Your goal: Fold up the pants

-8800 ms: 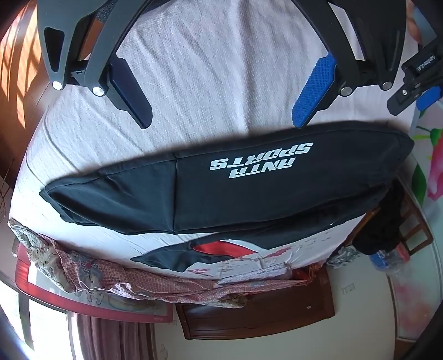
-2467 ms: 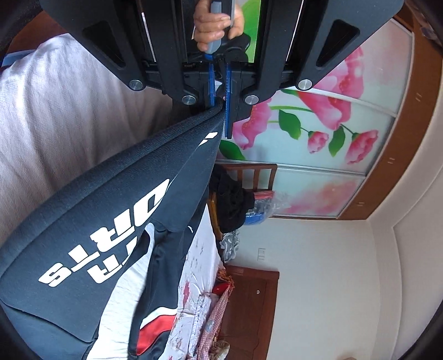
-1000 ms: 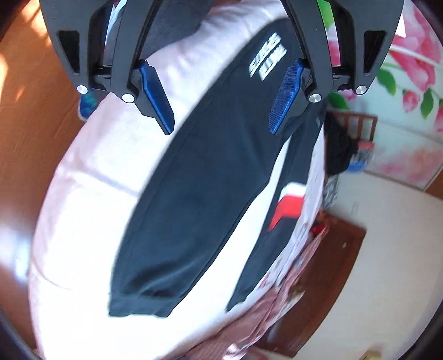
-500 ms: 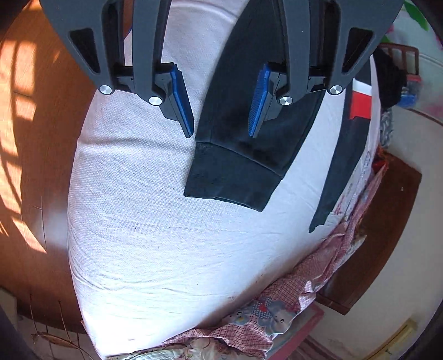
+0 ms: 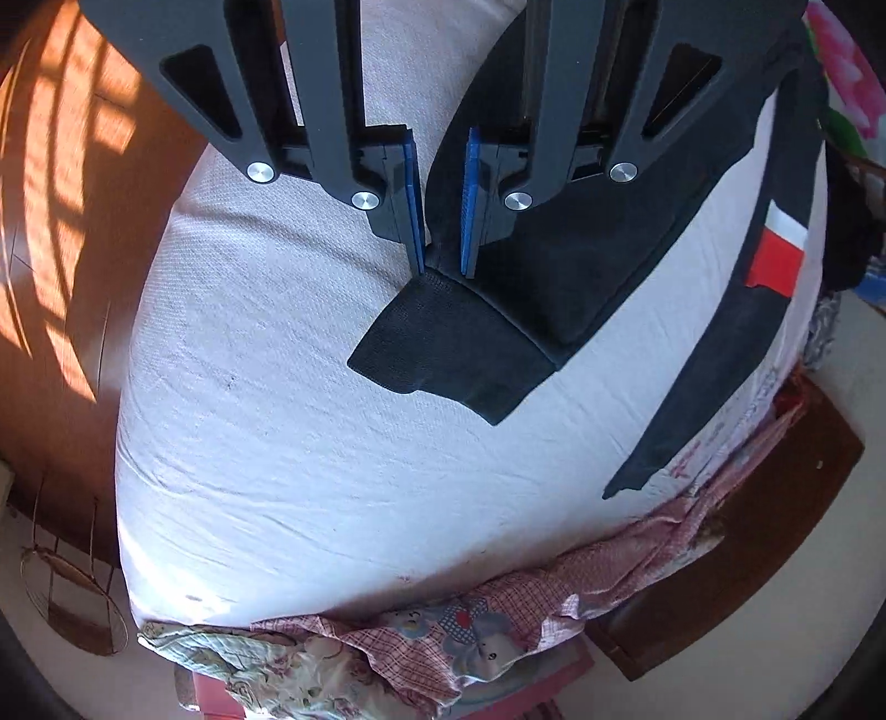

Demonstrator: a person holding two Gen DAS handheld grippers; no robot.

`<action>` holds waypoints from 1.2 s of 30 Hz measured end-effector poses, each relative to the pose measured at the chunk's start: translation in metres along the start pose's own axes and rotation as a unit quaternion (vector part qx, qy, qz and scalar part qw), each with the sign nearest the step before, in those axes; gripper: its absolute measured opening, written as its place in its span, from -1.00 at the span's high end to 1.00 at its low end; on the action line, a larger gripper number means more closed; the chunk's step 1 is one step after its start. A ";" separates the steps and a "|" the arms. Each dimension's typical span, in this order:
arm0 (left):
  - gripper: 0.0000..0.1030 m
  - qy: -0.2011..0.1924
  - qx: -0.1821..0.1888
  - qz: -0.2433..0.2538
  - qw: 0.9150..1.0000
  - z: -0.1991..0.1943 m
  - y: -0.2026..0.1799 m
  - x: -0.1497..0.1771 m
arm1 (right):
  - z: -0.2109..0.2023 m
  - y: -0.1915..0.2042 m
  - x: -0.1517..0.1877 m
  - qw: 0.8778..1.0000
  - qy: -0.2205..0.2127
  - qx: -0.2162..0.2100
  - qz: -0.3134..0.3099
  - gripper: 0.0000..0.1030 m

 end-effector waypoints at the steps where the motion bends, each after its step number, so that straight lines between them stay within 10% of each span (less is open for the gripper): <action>1: -0.96 0.000 0.000 -0.002 1.000 0.000 0.000 0.000 | -0.013 0.006 -0.006 1.000 -0.015 -0.009 -0.008 0.78; 7: -0.96 0.001 -0.004 -0.009 1.000 0.002 0.001 0.000 | -0.053 -0.038 -0.022 0.998 -0.059 0.034 -0.001 0.78; 15: -0.96 0.002 -0.025 0.026 0.999 0.010 -0.007 0.004 | 0.007 -0.123 0.025 0.995 -0.021 0.068 0.066 0.74; 19: -0.96 0.005 -0.030 0.030 0.999 0.009 -0.010 0.005 | -0.004 -0.126 0.022 0.992 -0.015 0.115 0.055 0.28; 22: -0.96 -0.001 -0.020 0.018 1.000 -0.001 -0.012 0.006 | -0.039 -0.109 0.013 0.989 -0.059 0.131 0.021 0.23; 29: -0.96 0.013 0.004 0.053 0.998 -0.001 -0.032 0.028 | -0.048 0.047 0.107 0.986 -0.003 -0.025 -0.163 0.23; 32: -0.96 0.012 0.005 0.059 0.998 0.004 -0.028 0.031 | -0.010 0.066 0.158 0.979 0.053 -0.012 -0.195 0.23; 36: -0.96 0.018 0.003 0.076 0.997 0.007 -0.030 0.032 | -0.006 0.070 0.168 0.978 0.023 0.024 -0.206 0.15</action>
Point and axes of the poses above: each gripper's, at about its wrist camera, not at the fingertips, and z roughly the way its jaws point, y to its left, x to its underside, the point moved 10 cm from there along z, roughly the way its jaws point, and after that the axes turned 10 degrees about z, right-handed, at the moved point
